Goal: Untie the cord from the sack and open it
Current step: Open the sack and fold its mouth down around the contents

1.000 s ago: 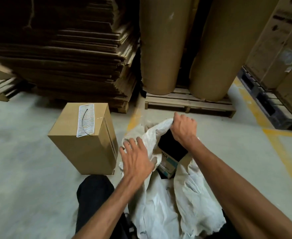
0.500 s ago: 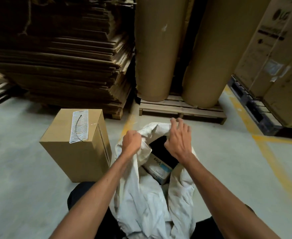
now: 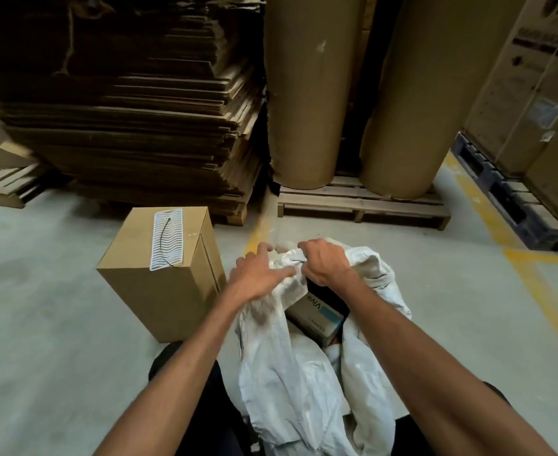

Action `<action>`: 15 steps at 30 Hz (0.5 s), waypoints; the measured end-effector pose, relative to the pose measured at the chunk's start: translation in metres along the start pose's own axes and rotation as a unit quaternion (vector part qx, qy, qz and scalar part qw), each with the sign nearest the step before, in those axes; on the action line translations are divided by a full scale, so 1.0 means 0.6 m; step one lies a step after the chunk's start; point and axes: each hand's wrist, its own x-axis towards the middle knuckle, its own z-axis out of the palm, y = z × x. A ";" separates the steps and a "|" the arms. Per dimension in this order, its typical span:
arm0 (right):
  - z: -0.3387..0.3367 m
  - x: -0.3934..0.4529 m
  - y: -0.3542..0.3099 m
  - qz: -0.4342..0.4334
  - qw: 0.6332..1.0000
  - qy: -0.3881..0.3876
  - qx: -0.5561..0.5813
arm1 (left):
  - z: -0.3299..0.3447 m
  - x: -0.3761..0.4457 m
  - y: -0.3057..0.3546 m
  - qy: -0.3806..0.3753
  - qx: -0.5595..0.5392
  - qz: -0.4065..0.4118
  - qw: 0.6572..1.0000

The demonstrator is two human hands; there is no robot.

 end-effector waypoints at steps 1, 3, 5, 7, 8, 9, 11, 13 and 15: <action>0.001 0.005 -0.003 0.007 1.000 -0.008 -0.006 | 0.019 -0.022 -0.001 0.061 0.127 0.017 0.990; 0.004 0.014 -0.016 0.020 0.999 -0.025 -0.021 | 0.078 -0.053 -0.011 0.117 0.268 0.024 0.956; 0.003 0.020 -0.030 0.042 0.997 -0.059 -0.015 | 0.126 -0.066 -0.013 0.144 0.281 -0.019 0.949; -0.001 0.022 -0.035 0.061 0.994 -0.093 -0.012 | 0.149 -0.055 -0.024 0.156 0.270 -0.046 0.949; -0.006 0.022 -0.034 0.065 0.992 -0.105 -0.016 | 0.153 -0.047 -0.034 0.149 0.257 -0.049 0.954; -0.011 0.021 -0.031 0.067 0.991 -0.113 -0.021 | 0.152 -0.040 -0.040 0.144 0.240 -0.055 0.958; -0.015 0.017 -0.020 0.075 0.990 -0.116 -0.020 | 0.146 -0.029 -0.049 0.145 0.183 -0.046 0.971; -0.015 0.013 -0.014 0.072 0.993 -0.091 -0.018 | 0.132 -0.017 -0.048 0.156 0.072 -0.041 0.984; -0.007 0.008 -0.008 0.024 0.999 -0.021 -0.044 | 0.114 0.000 -0.047 0.115 -0.040 -0.068 0.990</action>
